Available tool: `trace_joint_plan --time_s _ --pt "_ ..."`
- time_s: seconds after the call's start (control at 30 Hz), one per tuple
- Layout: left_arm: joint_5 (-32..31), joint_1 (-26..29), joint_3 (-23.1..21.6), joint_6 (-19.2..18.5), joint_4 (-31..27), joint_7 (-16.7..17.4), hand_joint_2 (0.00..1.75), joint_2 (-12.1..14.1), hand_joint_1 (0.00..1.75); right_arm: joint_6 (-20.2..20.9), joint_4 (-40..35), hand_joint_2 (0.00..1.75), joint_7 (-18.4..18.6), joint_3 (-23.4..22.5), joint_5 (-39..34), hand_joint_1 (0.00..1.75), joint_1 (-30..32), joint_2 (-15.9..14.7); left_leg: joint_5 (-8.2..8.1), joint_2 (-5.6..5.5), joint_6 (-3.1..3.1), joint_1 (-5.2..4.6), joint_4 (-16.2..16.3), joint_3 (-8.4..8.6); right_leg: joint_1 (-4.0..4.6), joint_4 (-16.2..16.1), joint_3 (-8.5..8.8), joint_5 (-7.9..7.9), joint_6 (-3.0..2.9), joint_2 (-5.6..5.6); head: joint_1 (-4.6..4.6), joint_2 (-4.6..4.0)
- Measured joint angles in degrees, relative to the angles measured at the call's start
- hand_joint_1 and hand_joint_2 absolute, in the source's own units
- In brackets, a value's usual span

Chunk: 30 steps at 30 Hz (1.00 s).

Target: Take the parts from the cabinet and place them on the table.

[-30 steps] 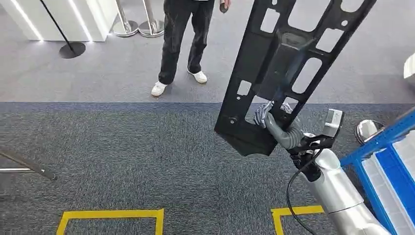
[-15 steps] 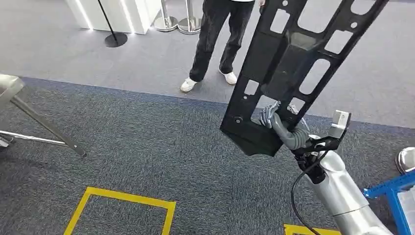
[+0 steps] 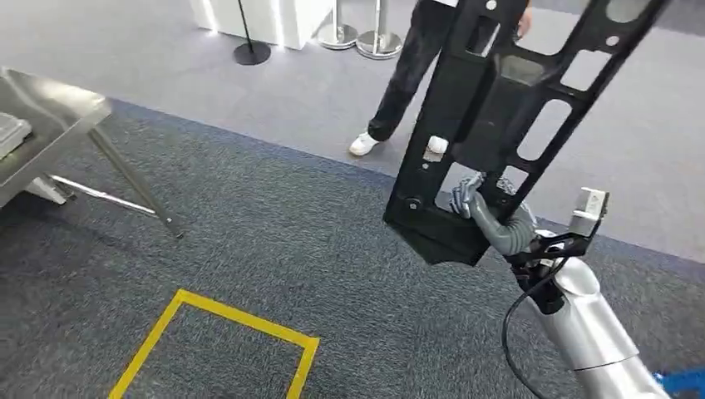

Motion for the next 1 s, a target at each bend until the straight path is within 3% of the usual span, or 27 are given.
trace_joint_plan --time_s 0.03,0.07,0.1,0.13,0.23,0.27,0.3,0.33,0.37,0.43,0.47,0.5,0.57,0.6,0.63,0.73,0.77,0.83,0.87,0.93,0.97,1.0 --pt "0.0 0.1 0.0 0.0 0.0 -0.1 1.75 0.0 0.00 0.0 0.2 1.75 0.1 0.2 0.1 1.75 -0.6 0.4 -0.08 -0.75 -0.13 0.06 0.3 0.01 -0.14 -4.5 1.97 2.83 -0.03 0.24 0.00 0.00" --pt "0.1 0.1 0.0 0.0 0.0 -0.2 1.75 0.0 0.00 0.0 0.4 1.75 0.2 0.2 0.2 1.75 -1.2 0.6 -0.26 -1.53 -0.38 0.10 0.6 0.00 -0.40 -9.6 4.34 5.59 -0.02 1.22 0.00 0.00" --pt "0.1 0.1 0.1 0.0 0.0 -0.2 1.75 -0.1 0.00 0.0 0.7 1.75 0.2 0.3 0.3 1.75 -1.9 0.8 -0.40 -2.37 -0.68 0.17 0.8 -0.23 -0.81 -12.9 5.96 5.54 -0.15 4.03 0.00 0.00" --pt "0.2 0.0 0.1 0.0 0.0 -0.3 1.75 -0.1 0.00 0.1 0.9 1.75 0.1 0.4 0.4 1.75 -2.3 1.0 -0.37 -3.11 -1.10 -0.04 1.4 -0.75 -0.71 -14.3 6.06 5.32 -0.21 4.86 -0.02 0.00" --pt "0.0 0.6 0.1 0.0 0.0 -0.3 1.75 -0.1 0.00 0.4 1.4 1.75 0.1 0.6 0.5 1.75 -2.8 1.3 0.34 -4.96 -2.28 0.48 0.6 -1.32 -0.17 -13.8 5.97 5.43 -1.01 3.12 0.00 0.00" --pt "0.0 0.7 0.1 0.0 0.0 -0.3 1.75 0.0 0.00 0.5 1.5 1.75 0.0 0.6 0.4 1.75 -2.9 1.5 0.15 -5.14 -2.56 0.31 0.8 -1.52 -0.85 -14.4 6.25 5.75 -1.64 2.26 0.00 0.00" --pt "0.0 0.8 0.1 0.0 0.0 -0.3 1.75 0.0 0.00 0.5 1.7 1.75 0.0 0.6 0.3 1.75 -3.1 1.6 -0.68 -1.83 -2.84 -0.03 1.9 -1.84 -0.66 -14.8 6.53 5.82 -1.93 1.66 -0.02 0.00" --pt "0.0 0.8 0.1 0.0 0.0 -0.3 1.75 0.0 0.00 0.7 1.7 1.75 -0.1 0.6 0.2 1.75 -3.2 1.6 -2.47 0.63 -3.17 0.01 4.8 -3.15 -0.50 -14.8 6.63 5.79 -2.34 0.97 -0.11 0.00" --pt "0.0 0.6 0.1 0.0 0.0 -0.4 1.75 0.0 0.00 0.8 1.9 1.75 -0.3 0.6 0.1 1.75 -3.2 1.6 -4.85 1.95 -3.45 0.20 9.7 -5.51 -0.27 -14.8 6.64 5.70 -2.52 0.19 -0.11 0.00" --pt "0.0 0.7 0.1 0.1 0.0 -0.5 1.75 0.0 0.00 1.0 2.3 1.75 -0.3 0.6 -0.1 1.75 -3.2 1.6 -7.72 2.46 -3.73 0.49 17.9 -9.52 0.07 -14.7 6.64 5.55 -2.75 -1.37 -0.11 0.00" --pt "0.1 0.8 0.1 0.2 0.0 -0.5 1.75 0.0 0.00 1.2 2.4 1.75 -0.3 0.7 -0.1 1.75 -3.2 1.7 -7.30 2.50 -3.78 0.53 18.6 -9.94 0.17 -14.7 6.67 5.49 -2.79 -2.04 -0.11 0.00" --pt "0.2 0.9 0.1 0.2 0.0 -0.6 1.75 0.0 0.00 1.4 2.5 1.75 -0.4 0.8 -0.2 1.75 -3.3 1.8 -5.63 2.53 -3.66 0.53 16.4 -8.87 0.28 -14.6 6.76 5.39 -2.78 -2.71 -0.11 0.00" --pt "0.6 1.0 0.2 0.3 0.0 -0.8 1.75 0.0 0.00 1.5 2.7 1.75 -0.4 0.8 -0.2 1.75 -3.5 2.0 -0.76 3.32 -3.03 0.40 6.4 -3.56 0.42 -14.6 7.23 5.06 -2.69 -4.02 -0.11 0.00" --pt "0.7 1.1 0.3 0.3 0.0 -1.0 1.75 0.0 0.00 1.5 2.8 1.75 -0.5 0.9 -0.3 1.75 -3.6 2.1 0.23 5.36 -2.47 0.05 1.7 -1.21 0.53 -14.7 7.53 4.85 -2.55 -4.54 -0.11 0.00" --pt "0.9 1.1 0.5 0.3 0.0 -1.1 1.75 0.1 0.00 1.6 2.9 1.75 -0.5 1.1 -0.3 1.75 -3.6 2.3 -0.68 6.60 -2.00 -0.88 0.7 -0.72 1.01 -14.6 7.54 4.69 -2.27 -5.10 -0.11 0.00" --pt "1.3 1.9 0.9 0.2 0.0 -0.6 1.75 0.2 0.00 1.7 3.9 1.75 -0.5 2.6 0.1 1.75 -4.5 4.0 -0.55 5.04 -1.34 -0.88 0.7 -1.07 1.09 -15.0 7.76 4.72 -1.49 -6.35 -0.11 0.00" --pt "1.3 2.1 1.1 0.2 0.0 -0.4 1.75 0.2 0.00 1.7 4.3 1.75 -0.6 3.2 0.2 1.75 -5.0 4.7 -0.19 4.56 -0.84 -0.63 -0.1 -0.73 1.14 -15.1 8.02 4.62 -1.12 -6.76 -0.11 0.00" --pt "1.3 2.2 1.3 0.0 0.0 -0.3 1.75 0.3 0.00 1.5 5.2 1.75 -0.7 4.1 0.5 1.75 -6.2 5.7 0.48 3.61 -0.20 -0.12 -0.9 -0.26 0.55 -12.1 6.67 2.32 -0.78 -1.94 -0.11 0.00" --pt "1.3 2.0 1.4 0.0 0.0 -0.4 1.75 0.3 0.00 1.4 5.6 1.75 -0.8 4.4 0.6 1.75 -6.5 5.8 0.54 2.93 -0.10 -0.09 -0.9 -0.35 0.49 -7.7 4.58 -0.06 -0.66 -0.61 -0.09 0.00" --pt "1.2 2.0 1.4 0.0 0.0 -0.6 1.75 0.3 0.00 1.4 6.5 1.75 -0.7 5.0 0.8 1.75 -6.6 5.9 0.53 1.29 -0.08 -0.10 -0.8 -0.34 0.46 1.5 0.00 -3.33 -0.28 0.02 -0.09 0.00" --pt "1.0 2.2 1.4 0.0 0.0 -0.6 1.75 0.3 0.00 1.4 6.8 1.75 -0.7 5.1 0.8 1.75 -6.6 6.0 0.53 0.58 -0.08 -0.09 -0.7 -0.35 0.43 3.3 -1.16 -3.30 -0.19 0.02 -0.09 0.00" --pt "1.0 2.2 1.4 0.0 0.0 -0.6 1.75 0.3 0.00 1.4 6.8 1.75 -0.7 5.1 0.8 1.75 -6.6 6.0 0.53 0.58 -0.08 -0.09 -0.7 -0.35 0.43 3.3 -1.16 -3.30 -0.19 0.02 -0.09 0.00"
